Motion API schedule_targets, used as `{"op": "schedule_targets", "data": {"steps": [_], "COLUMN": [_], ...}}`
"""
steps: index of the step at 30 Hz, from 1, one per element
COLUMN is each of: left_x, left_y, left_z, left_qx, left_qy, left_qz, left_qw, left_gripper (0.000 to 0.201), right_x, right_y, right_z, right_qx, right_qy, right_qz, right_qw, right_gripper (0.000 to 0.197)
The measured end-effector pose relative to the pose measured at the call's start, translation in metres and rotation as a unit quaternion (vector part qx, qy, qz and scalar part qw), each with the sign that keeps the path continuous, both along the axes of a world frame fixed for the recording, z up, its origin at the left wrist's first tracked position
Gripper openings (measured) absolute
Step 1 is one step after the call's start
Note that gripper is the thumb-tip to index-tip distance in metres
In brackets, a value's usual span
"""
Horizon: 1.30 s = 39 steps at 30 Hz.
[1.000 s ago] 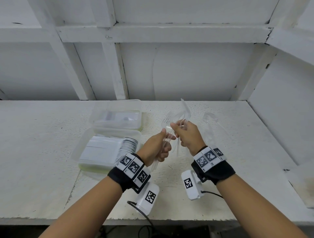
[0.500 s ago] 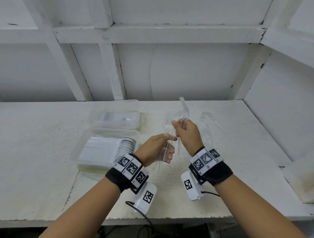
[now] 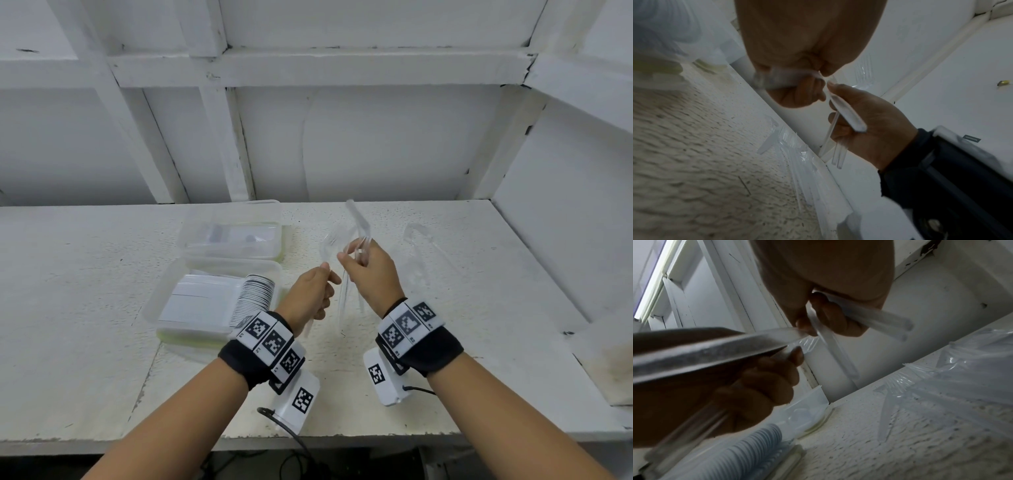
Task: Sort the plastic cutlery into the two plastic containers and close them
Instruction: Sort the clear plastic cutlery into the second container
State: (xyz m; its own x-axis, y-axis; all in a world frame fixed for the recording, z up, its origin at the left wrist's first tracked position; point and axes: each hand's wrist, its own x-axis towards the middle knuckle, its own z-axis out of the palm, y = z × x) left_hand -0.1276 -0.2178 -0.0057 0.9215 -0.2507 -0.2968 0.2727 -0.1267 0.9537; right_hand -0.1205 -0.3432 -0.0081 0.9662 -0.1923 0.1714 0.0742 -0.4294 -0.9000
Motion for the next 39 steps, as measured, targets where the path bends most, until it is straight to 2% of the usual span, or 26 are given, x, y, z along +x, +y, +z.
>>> {"op": "schedule_targets", "data": {"steps": [5, 11, 16, 20, 26, 31, 35, 39], "left_x": [-0.002, -0.005, -0.003, -0.002, 0.002, 0.006, 0.007, 0.010], "left_y": [-0.005, -0.004, 0.000, -0.002, -0.008, -0.011, -0.013, -0.011], "left_z": [-0.001, 0.001, -0.003, -0.005, -0.002, -0.002, 0.000, 0.000], "left_qx": [-0.029, -0.015, -0.002, 0.013, -0.085, -0.081, -0.095, -0.148], "left_qy": [0.023, 0.037, 0.029, 0.014, 0.047, 0.031, 0.026, 0.050], "left_qz": [-0.015, -0.024, -0.019, -0.007, 0.018, 0.029, 0.024, 0.003], "left_qw": [0.999, 0.999, 0.999, 1.000, 0.995, 0.996, 0.995, 0.988], "left_gripper": [0.033, 0.030, 0.036, 0.030, 0.021, 0.021, 0.024, 0.024], "right_x": [-0.001, -0.005, -0.006, -0.008, -0.006, -0.005, -0.001, 0.000], "right_y": [0.006, 0.007, 0.000, -0.005, -0.007, -0.003, -0.002, -0.002], "right_z": [-0.003, -0.003, 0.002, 0.004, 0.001, 0.004, 0.008, 0.016], "right_qx": [-0.077, -0.047, -0.027, 0.022, 0.061, 0.098, 0.208, 0.285], "right_qy": [0.016, 0.039, 0.051, 0.062, 0.084, 0.082, 0.111, 0.147], "right_qz": [-0.012, 0.008, 0.044, 0.023, 0.002, 0.007, -0.021, 0.004], "right_qw": [0.997, 0.998, 0.997, 0.998, 0.995, 0.992, 0.972, 0.947], "right_gripper": [0.017, 0.020, 0.021, 0.023, 0.017, 0.015, 0.008, 0.008]}}
